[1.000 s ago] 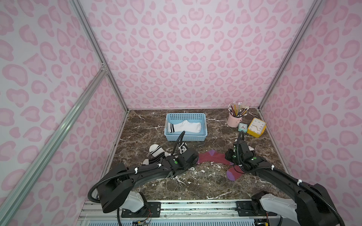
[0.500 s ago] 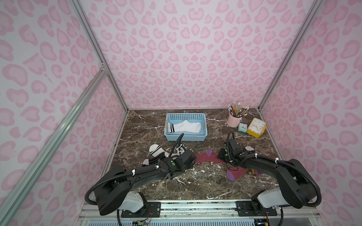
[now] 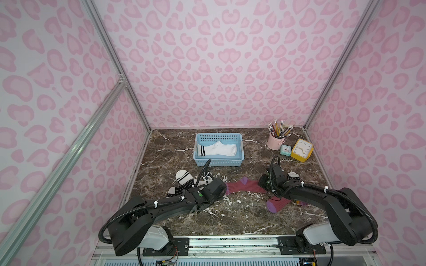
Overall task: Place the socks together as a pair
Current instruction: Adjust the sock at the center of the board.
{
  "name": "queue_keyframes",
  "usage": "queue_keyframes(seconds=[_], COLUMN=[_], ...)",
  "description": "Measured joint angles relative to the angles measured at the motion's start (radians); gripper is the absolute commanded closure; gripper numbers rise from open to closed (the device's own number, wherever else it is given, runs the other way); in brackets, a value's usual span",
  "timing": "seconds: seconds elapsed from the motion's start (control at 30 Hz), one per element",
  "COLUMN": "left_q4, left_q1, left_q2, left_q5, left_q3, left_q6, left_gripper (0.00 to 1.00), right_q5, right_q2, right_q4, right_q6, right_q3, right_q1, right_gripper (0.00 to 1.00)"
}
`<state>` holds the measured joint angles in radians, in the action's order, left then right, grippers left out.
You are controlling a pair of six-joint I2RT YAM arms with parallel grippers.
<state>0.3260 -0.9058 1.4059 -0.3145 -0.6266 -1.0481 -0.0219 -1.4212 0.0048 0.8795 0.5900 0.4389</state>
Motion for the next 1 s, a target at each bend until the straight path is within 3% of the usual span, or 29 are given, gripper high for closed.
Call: queue_keyframes(seconds=[0.03, 0.1, 0.23, 0.37, 0.57, 1.0], left_q4=[-0.008, -0.016, -0.02, -0.005, -0.011, -0.161], left_q1=[0.0, 0.0, 0.0, 0.001, 0.003, 0.003], left_q2=[-0.003, -0.011, -0.047, -0.073, -0.067, 0.076], left_q5=[0.007, 0.02, 0.026, 0.015, 0.036, 0.146], left_q3=[0.0, -0.004, -0.023, -0.048, -0.056, -0.054], left_q6=[0.002, 0.006, 0.021, 0.022, 0.026, 0.029], left_gripper=[0.77, 0.68, 0.6, 0.63, 0.79, 0.84], right_q5=[0.003, 0.003, -0.001, -0.001, 0.038, 0.039], right_q2=[0.007, 0.018, 0.023, -0.009, -0.119, -0.283], right_q4=[-0.014, -0.019, -0.029, -0.03, 0.02, 0.142], right_q6=[-0.012, -0.036, -0.063, -0.066, -0.057, -0.016], right_q3=[0.022, 0.064, 0.103, 0.103, 0.125, 0.174], right_q1=[0.02, 0.058, 0.108, 0.122, 0.133, 0.132], right_gripper=[0.85, 0.84, 0.85, 0.88, 0.93, 0.97])
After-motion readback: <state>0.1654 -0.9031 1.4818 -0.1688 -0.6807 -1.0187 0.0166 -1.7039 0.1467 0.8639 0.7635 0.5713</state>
